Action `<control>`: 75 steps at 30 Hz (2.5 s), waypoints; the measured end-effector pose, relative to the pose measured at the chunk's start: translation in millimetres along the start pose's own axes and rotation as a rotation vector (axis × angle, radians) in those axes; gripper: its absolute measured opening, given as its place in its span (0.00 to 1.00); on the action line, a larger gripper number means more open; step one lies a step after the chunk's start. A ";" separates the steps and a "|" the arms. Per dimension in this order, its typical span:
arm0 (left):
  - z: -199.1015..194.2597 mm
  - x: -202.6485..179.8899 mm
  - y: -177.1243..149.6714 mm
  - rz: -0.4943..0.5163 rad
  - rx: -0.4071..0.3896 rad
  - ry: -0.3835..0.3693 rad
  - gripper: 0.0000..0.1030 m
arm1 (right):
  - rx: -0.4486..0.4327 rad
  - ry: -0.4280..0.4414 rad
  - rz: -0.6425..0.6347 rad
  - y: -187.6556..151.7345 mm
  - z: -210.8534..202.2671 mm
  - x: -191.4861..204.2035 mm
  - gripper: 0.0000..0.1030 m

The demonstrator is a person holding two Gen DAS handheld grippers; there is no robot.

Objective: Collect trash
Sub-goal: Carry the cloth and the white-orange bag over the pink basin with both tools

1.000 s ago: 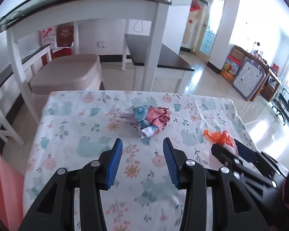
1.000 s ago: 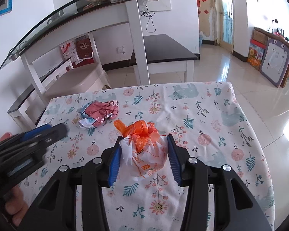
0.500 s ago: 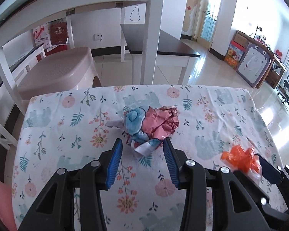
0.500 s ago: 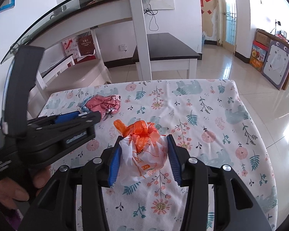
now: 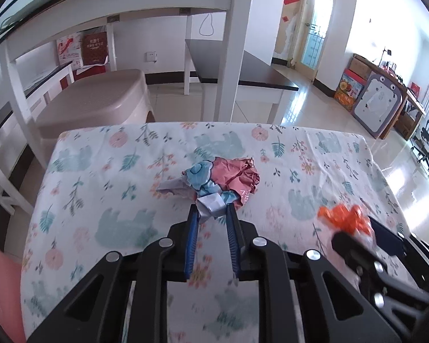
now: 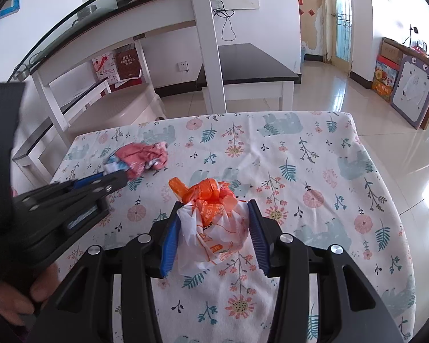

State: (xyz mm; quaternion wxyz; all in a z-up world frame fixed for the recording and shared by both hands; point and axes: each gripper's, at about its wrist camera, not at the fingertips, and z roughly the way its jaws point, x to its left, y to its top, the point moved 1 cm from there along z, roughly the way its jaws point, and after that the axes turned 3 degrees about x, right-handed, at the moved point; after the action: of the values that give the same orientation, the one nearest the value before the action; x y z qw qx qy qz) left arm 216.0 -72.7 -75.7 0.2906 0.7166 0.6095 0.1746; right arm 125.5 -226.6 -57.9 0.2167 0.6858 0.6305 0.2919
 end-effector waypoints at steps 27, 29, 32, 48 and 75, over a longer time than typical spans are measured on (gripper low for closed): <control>-153.1 39.0 -107.5 -0.117 -0.074 0.100 0.18 | 0.061 0.030 -0.057 -1.5 10.1 13.0 0.44; -158.1 42.0 -112.7 -0.128 -0.075 0.095 0.18 | 0.058 0.016 -0.081 -2.1 9.9 18.2 0.44; -167.2 43.5 -118.6 -0.128 -0.086 0.104 0.18 | 0.051 -0.002 -0.110 -2.3 8.6 23.9 0.44; -209.1 76.5 -134.3 -0.165 -0.180 0.200 0.18 | 0.061 0.171 -0.194 -40.9 -33.2 100.1 0.44; -244.6 177.3 -169.4 -0.370 -0.238 0.420 0.18 | -0.044 0.435 -0.426 -59.0 -89.7 247.2 0.44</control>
State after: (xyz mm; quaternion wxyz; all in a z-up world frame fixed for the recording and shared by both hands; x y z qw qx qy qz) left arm -27.9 164.9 -12.4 0.2670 0.5027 0.7516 0.3333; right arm 30.0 18.6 0.2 0.1477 0.4548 0.7851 0.3936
